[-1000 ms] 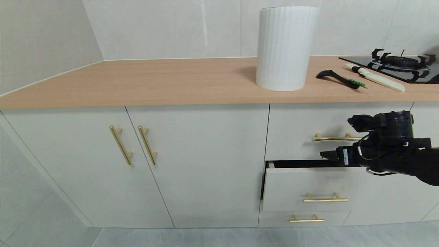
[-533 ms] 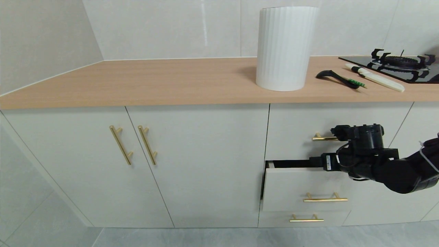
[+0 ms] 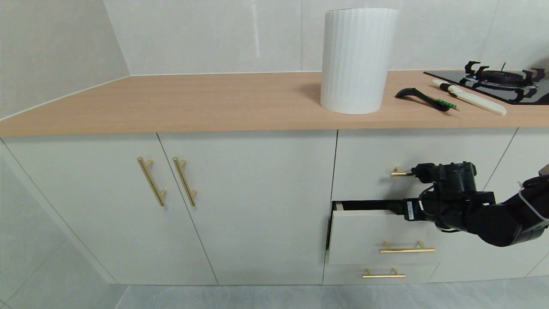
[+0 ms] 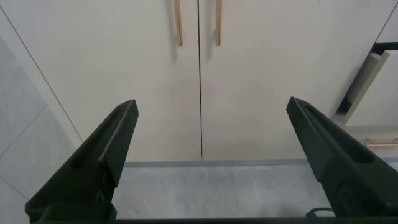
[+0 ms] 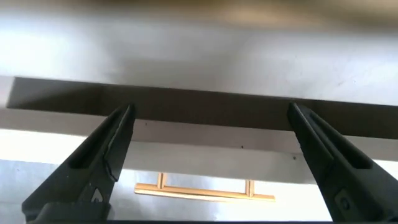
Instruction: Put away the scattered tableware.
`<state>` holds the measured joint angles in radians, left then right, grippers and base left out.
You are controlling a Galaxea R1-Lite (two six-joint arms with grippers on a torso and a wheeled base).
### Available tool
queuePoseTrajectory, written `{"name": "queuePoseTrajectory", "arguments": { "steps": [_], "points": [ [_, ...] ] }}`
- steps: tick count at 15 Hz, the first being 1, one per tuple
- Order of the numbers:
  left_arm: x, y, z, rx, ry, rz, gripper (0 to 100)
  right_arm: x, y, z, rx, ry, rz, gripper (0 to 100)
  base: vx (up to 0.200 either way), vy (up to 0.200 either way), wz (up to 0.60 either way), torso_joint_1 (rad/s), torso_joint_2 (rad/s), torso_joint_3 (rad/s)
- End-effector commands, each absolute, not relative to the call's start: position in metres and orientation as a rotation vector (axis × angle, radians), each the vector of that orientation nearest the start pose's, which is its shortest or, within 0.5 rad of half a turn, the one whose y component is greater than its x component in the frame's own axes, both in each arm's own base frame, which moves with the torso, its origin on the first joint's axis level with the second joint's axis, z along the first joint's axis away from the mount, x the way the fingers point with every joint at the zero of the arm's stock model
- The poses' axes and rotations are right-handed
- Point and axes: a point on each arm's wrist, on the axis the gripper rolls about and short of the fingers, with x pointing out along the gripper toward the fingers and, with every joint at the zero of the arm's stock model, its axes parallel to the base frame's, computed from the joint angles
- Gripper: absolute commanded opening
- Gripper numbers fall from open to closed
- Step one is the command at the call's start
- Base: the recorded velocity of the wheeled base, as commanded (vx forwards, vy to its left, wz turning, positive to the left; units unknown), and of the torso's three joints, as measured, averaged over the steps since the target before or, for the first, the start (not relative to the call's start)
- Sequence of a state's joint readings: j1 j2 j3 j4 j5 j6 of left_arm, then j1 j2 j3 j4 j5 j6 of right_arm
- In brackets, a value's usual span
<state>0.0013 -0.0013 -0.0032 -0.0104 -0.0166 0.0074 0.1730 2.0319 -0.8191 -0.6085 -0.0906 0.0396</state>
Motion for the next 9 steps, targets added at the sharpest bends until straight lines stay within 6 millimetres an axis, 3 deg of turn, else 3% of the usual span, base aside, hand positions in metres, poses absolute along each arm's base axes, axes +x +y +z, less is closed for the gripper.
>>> {"name": "queuePoseTrajectory", "arguments": {
  "steps": [1,9],
  "points": [
    [-0.023,0.0,0.077,0.008,-0.014,-0.015,100,0.34,0.057,0.073,-0.056,0.635,0.071,100,0.0,0.0,0.0,0.0,0.0,0.0],
    [-0.023,0.0,0.077,0.008,-0.014,-0.015,100,0.321,0.054,0.079,-0.107,0.776,0.087,100,0.0,0.0,0.0,0.0,0.0,0.0]
  ]
}}
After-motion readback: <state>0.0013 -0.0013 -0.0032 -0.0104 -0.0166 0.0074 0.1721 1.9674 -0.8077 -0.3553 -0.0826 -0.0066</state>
